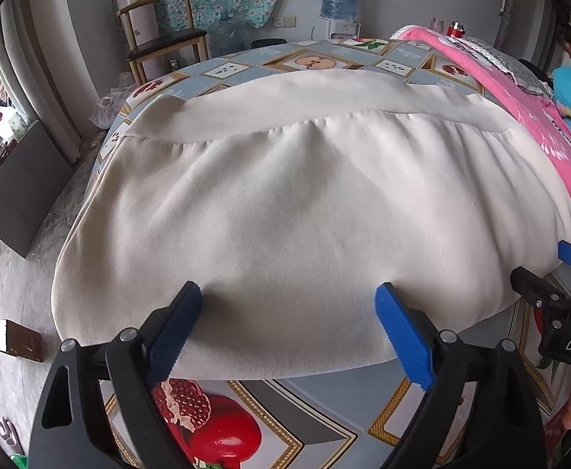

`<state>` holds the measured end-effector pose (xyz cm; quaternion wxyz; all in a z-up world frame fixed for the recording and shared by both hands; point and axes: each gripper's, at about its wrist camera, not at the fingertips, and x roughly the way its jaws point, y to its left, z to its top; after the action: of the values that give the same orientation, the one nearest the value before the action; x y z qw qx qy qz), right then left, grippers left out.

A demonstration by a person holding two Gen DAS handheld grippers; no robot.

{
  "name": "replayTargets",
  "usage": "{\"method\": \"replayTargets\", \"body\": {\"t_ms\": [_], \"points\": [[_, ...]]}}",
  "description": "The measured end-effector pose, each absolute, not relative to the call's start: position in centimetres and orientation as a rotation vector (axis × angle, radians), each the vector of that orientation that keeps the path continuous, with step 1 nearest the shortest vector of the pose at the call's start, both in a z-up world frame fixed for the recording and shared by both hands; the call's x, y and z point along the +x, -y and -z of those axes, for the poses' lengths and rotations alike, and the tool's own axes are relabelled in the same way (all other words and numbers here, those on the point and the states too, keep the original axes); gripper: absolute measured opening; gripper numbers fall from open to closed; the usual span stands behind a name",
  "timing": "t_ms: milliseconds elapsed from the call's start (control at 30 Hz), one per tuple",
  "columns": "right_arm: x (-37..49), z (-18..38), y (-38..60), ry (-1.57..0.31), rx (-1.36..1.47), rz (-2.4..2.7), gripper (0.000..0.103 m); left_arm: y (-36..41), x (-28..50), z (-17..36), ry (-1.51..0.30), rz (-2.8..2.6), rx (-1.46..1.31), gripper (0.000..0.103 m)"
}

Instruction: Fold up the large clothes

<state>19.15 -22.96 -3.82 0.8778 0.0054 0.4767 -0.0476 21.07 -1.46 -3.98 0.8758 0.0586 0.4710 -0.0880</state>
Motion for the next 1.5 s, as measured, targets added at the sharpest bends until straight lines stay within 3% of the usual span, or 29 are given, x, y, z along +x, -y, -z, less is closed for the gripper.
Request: {"method": "replayTargets", "body": {"t_ms": [200,933,1133,1333,1400,1500], "points": [[19.2,3.8,22.9,-1.002,0.006,0.105,0.096,1.5,21.6,4.1,-0.994,0.181,0.145,0.097],[18.9,3.7,22.8,-1.002,0.005,0.084,0.097,0.5,21.5,3.3,-0.977,0.233,0.099,0.097],[15.3,1.1,25.8,-0.913,0.137,0.025,0.097,-2.5,17.7,0.1,-0.840,0.238,0.009,0.097],[11.6,1.7,29.8,-0.938,0.334,-0.029,0.095,-6.5,14.2,0.3,-0.823,0.244,-0.194,0.097],[11.2,2.1,30.5,-0.946,0.387,-0.032,0.090,-7.1,13.8,0.9,-0.807,0.248,-0.238,0.095],[11.6,2.9,31.9,-0.956,0.466,-0.007,0.085,-8.1,14.5,2.0,-0.826,0.236,-0.313,0.084]]}}
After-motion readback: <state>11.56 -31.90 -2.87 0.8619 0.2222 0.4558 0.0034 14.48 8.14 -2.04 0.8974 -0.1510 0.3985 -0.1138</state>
